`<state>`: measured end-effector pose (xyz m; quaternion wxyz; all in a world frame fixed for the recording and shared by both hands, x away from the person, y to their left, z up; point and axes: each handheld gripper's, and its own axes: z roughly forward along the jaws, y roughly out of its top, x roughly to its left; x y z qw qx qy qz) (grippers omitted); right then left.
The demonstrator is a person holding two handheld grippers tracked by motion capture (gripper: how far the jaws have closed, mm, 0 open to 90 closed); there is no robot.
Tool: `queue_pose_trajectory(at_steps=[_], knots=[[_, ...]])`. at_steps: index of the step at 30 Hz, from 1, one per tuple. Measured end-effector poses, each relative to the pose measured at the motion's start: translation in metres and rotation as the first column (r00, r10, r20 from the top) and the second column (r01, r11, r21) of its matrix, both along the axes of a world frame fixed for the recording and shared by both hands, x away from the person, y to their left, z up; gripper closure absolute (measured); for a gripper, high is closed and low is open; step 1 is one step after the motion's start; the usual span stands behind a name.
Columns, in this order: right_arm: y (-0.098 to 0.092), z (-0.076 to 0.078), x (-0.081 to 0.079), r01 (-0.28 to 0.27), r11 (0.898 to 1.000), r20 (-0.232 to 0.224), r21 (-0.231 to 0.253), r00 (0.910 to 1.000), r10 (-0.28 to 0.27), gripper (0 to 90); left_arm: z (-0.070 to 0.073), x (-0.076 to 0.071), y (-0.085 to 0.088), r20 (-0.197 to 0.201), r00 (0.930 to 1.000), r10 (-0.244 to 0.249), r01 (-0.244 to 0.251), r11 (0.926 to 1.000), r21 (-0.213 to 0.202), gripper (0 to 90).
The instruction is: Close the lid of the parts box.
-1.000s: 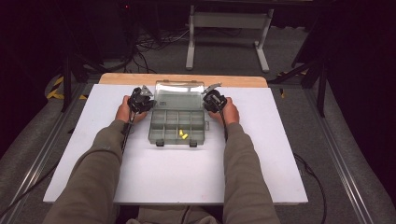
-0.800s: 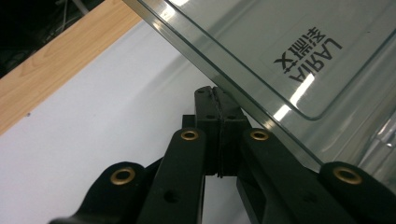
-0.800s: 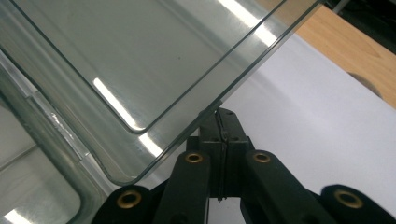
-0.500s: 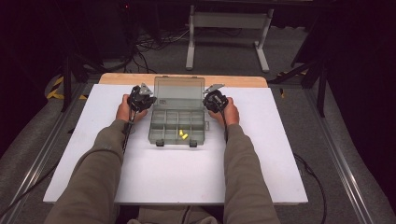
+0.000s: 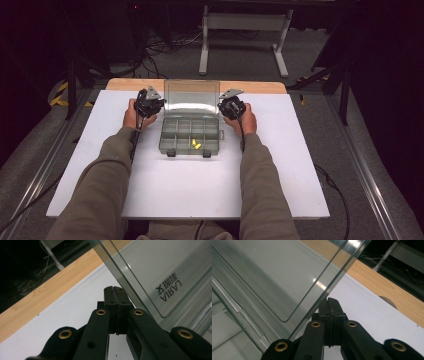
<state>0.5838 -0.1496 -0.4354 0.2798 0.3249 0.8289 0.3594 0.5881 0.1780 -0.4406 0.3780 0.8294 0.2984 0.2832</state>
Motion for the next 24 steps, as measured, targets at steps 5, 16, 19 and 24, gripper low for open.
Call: queue_pose_trajectory(at_steps=[5, 16, 19, 24], knots=[[0.000, 0.007, -0.003, 0.004, 1.000, 0.032, -0.002, 0.9995, -0.004, 90.0, 0.008, -0.004, 0.000, 0.025, 0.9997, -0.002, 0.002, 1.0000, -0.001, 90.0], [-0.001, 0.020, -0.009, -0.009, 1.000, 0.080, 0.022, 0.9967, 0.007, 90.0, 0.023, -0.011, 0.000, 0.060, 0.9981, -0.008, 0.008, 1.0000, 0.002, 90.0], [-0.003, 0.025, -0.011, -0.007, 0.999, 0.092, 0.031, 0.9957, 0.005, 90.0, 0.026, -0.012, 0.001, 0.070, 0.9975, -0.005, 0.004, 0.9999, 0.014, 90.0], [-0.003, 0.028, -0.012, -0.008, 1.000, 0.101, 0.030, 0.9949, 0.005, 90.0, 0.030, -0.014, 0.001, 0.085, 0.9964, -0.008, 0.006, 0.9998, 0.020, 90.0]])
